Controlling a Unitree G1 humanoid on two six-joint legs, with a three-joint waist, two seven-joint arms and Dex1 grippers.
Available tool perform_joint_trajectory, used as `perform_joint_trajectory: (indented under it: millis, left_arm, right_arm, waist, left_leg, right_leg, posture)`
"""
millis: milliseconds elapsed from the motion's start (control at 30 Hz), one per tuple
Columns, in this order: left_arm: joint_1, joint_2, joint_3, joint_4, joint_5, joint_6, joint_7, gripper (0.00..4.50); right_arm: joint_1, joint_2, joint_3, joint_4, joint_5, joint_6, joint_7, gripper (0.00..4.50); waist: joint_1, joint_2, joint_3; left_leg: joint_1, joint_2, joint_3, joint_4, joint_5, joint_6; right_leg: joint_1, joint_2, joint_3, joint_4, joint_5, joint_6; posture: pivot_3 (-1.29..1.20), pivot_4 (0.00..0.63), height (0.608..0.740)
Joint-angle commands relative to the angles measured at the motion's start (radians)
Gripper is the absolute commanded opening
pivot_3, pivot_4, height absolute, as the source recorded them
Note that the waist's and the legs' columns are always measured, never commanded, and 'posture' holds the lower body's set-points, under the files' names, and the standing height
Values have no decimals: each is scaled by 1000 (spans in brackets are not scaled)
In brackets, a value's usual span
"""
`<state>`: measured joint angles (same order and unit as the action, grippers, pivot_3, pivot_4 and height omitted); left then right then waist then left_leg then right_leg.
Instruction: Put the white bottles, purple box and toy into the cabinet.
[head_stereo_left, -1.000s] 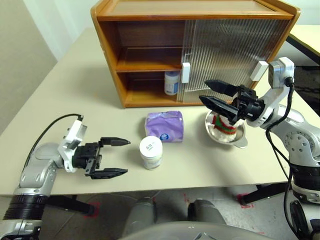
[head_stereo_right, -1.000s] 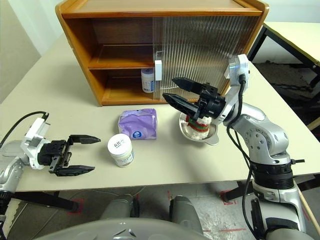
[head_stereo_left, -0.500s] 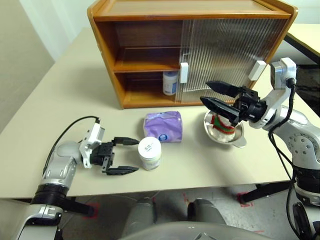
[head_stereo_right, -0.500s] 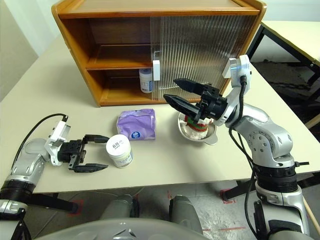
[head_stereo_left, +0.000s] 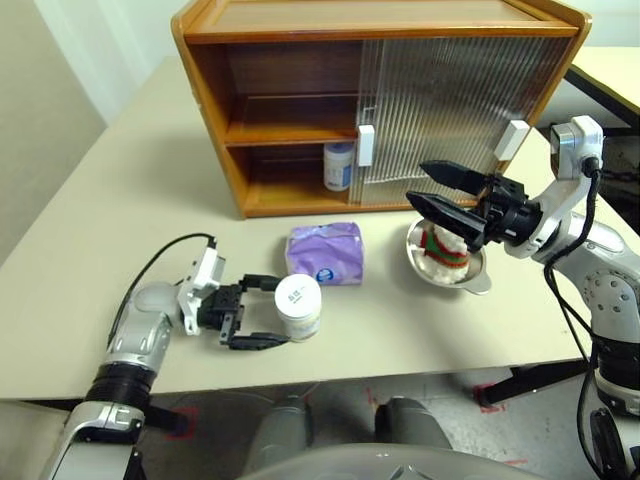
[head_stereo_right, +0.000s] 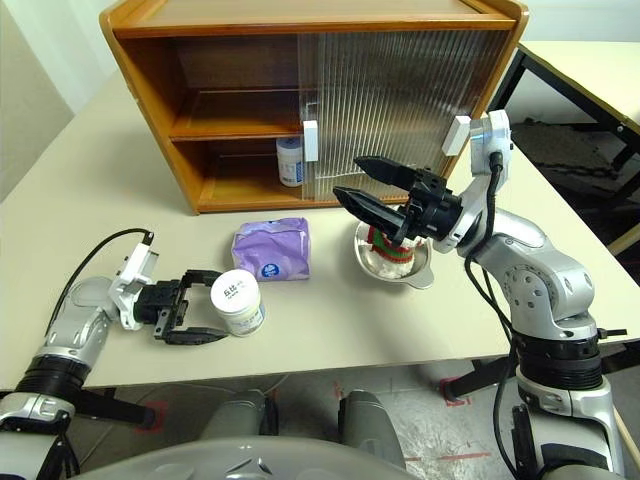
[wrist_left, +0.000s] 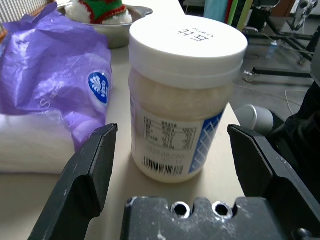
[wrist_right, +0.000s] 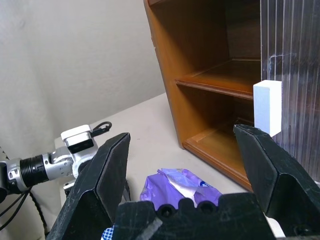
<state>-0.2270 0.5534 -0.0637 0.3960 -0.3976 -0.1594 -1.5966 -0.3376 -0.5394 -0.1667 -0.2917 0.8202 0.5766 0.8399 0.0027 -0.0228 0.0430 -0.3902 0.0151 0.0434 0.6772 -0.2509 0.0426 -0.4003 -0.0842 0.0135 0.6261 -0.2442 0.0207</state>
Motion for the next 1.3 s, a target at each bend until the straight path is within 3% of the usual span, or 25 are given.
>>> perform_joint_trajectory:
  millis: [33,433,633,933,1167,1300]
  left_arm:
    - [-9,-17,-21,22,20,-14,2,4473]
    - [-21,-33,-29,46,25,-21,-2,4473]
    - [-27,-34,-26,53,22,-19,2,3055]
    - [-21,-22,-8,-51,-18,57,31,3055]
    - [-116,-44,69,-258,-170,330,197,3055]
    - [-189,-69,120,-250,-192,420,328,3055]
  right_arm:
    - [8,-9,-12,-24,11,10,-6,4500]
    - [19,-8,-15,-31,11,8,-17,4500]
    - [15,-5,-11,-27,8,4,-18,4500]
    - [9,4,0,-16,0,-4,-14,4500]
    - [4,17,9,-4,-8,-11,-8,4500]
    - [-3,28,14,3,-16,-16,-4,4500]
  waist:
    - [-5,0,0]
    - [-16,0,0]
    - [-16,0,0]
    - [-15,0,0]
    - [-12,-1,0]
    - [-13,-1,0]
  left_leg:
    - [0,0,0,0,0,0]
    - [1,0,0,0,0,0]
    - [1,0,0,0,0,0]
    - [0,0,0,0,0,0]
    - [0,0,0,1,0,0]
    - [1,-1,0,1,0,0]
  right_leg:
    - [0,0,0,0,0,0]
    - [0,1,0,0,0,0]
    - [1,1,0,0,0,1]
    - [1,1,0,0,0,1]
    - [1,0,0,0,0,2]
    - [3,1,1,0,-1,5]
  posture:
    - [-29,0,740]
    - [-40,0,740]
    - [-34,0,740]
    - [-21,0,740]
    - [-9,0,740]
    - [-7,0,740]
